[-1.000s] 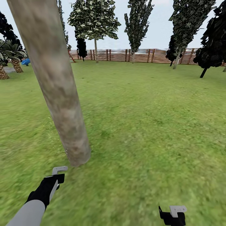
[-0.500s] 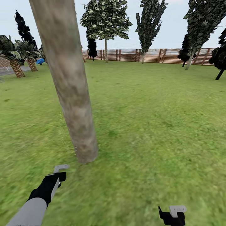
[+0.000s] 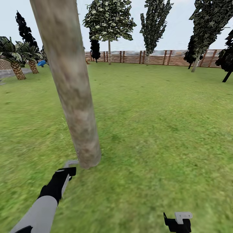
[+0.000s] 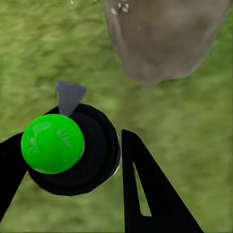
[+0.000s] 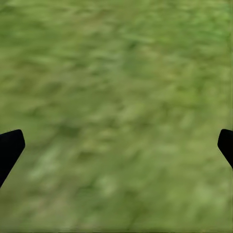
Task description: In the garden, pick up the pesticide atomizer on the floor and spray pesticide onto both trees until each tree trunk is fully covered.
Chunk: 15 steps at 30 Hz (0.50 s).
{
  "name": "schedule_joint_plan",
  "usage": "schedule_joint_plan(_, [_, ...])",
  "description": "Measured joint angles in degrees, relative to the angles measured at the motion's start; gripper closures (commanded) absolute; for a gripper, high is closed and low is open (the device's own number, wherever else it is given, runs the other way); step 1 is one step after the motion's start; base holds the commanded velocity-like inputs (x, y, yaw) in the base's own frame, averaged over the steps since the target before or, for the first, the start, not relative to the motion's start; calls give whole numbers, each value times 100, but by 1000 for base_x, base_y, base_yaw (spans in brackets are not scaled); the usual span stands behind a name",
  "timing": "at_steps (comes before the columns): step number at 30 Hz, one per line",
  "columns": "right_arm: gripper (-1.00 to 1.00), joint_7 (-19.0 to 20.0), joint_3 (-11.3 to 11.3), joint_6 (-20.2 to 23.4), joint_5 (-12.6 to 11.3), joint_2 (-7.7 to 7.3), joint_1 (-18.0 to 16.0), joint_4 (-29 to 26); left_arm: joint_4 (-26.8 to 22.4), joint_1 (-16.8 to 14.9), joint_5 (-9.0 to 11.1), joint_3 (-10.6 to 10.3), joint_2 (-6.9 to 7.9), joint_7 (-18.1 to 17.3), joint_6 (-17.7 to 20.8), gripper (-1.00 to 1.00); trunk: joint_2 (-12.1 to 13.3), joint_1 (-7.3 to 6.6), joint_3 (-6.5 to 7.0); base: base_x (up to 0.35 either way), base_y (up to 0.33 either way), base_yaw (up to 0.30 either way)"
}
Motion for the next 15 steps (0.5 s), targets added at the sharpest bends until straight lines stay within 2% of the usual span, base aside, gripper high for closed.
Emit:
schedule_joint_plan(2, [-100, 0, -1, -1, 0, -1, 0, -1, -137, -3, -4, -13, 13, 15, 9, 100, 0, 1, 0, -51, -254, 0])
schedule_joint_plan(4, [-100, 0, -1, -1, 1, -2, 0, -1, -164, -9, 11, -17, -67, 20, 15, 100, 0, 0, 0, 10, -268, 0])
schedule_joint_plan(6, [-100, 0, -1, 0, 0, -2, 0, 0, -167, -13, 19, -141, -150, 22, 39, 100, 0, -1, 0, 192, -183, 0])
schedule_joint_plan(9, [-100, 0, 0, 0, 0, -2, 0, 1, -182, -30, -1, -224, -109, 19, 247, 100, 0, -3, 0, 245, -56, 0])
schedule_joint_plan(12, [-100, 0, 0, 0, 1, -2, 0, 2, -453, -102, -46, -214, 13, 17, 415, 100, 0, -1, 0, 45, -7, 0])
schedule_joint_plan(15, [-100, 0, 1, 0, 1, -2, 0, 2, -660, -99, -32, -175, 317, 3, 480, 100, 0, 0, 0, 8, -1, 0])
